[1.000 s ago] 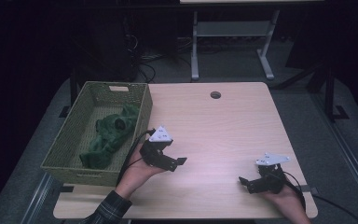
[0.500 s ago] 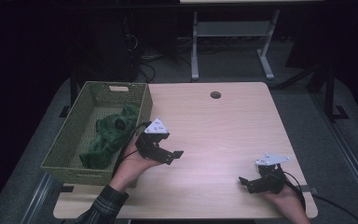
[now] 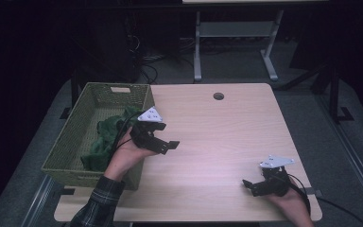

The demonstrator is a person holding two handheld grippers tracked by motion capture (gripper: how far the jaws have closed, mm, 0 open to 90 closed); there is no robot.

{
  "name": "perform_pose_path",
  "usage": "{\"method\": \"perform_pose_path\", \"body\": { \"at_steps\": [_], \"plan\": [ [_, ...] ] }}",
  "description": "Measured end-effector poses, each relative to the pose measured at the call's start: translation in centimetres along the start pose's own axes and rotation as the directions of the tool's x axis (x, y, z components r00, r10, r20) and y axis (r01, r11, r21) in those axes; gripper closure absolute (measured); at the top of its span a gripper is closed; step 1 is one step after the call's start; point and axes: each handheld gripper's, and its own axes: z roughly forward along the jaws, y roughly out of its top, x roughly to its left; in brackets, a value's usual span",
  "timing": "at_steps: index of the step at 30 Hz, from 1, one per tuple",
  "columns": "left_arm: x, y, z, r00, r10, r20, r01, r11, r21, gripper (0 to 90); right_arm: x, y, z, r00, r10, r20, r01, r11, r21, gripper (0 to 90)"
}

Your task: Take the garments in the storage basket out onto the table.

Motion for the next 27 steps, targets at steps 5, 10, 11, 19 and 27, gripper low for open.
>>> {"method": "perform_pose_path", "body": {
  "at_steps": [5, 10, 11, 19, 27],
  "plan": [
    [0.9, -0.2, -0.4, 1.0, 0.006, 0.003, -0.007, 0.9999, 0.014, 13.5, 0.0, 0.0, 0.0, 1.0, -0.003, 0.0, 0.003, 1.0, -0.002, 0.4],
    [1.6, -0.4, -1.1, 1.0, -0.005, 0.004, 0.005, 1.0, -0.002, 13.5, -0.1, 0.0, 0.0, 1.0, -0.007, -0.003, 0.007, 1.0, 0.001, 0.4],
    [1.8, -0.5, -1.3, 1.0, -0.004, 0.001, 0.004, 1.0, -0.001, 13.5, -0.1, 0.0, 0.0, 1.0, -0.007, -0.003, 0.007, 1.0, 0.001, 0.4],
    [3.1, -1.0, -2.8, 0.9989, -0.031, -0.036, 0.03, 0.9994, -0.017, 14.1, 0.0, 0.0, 0.0, 1.0, -0.006, -0.003, 0.006, 1.0, 0.002, 0.4],
    [4.3, -1.6, -4.5, 0.9961, -0.059, -0.065, 0.057, 0.9975, -0.042, 14.4, 0.0, 0.0, 0.0, 1.0, -0.006, -0.003, 0.006, 1.0, 0.001, 0.4]
  ]
}}
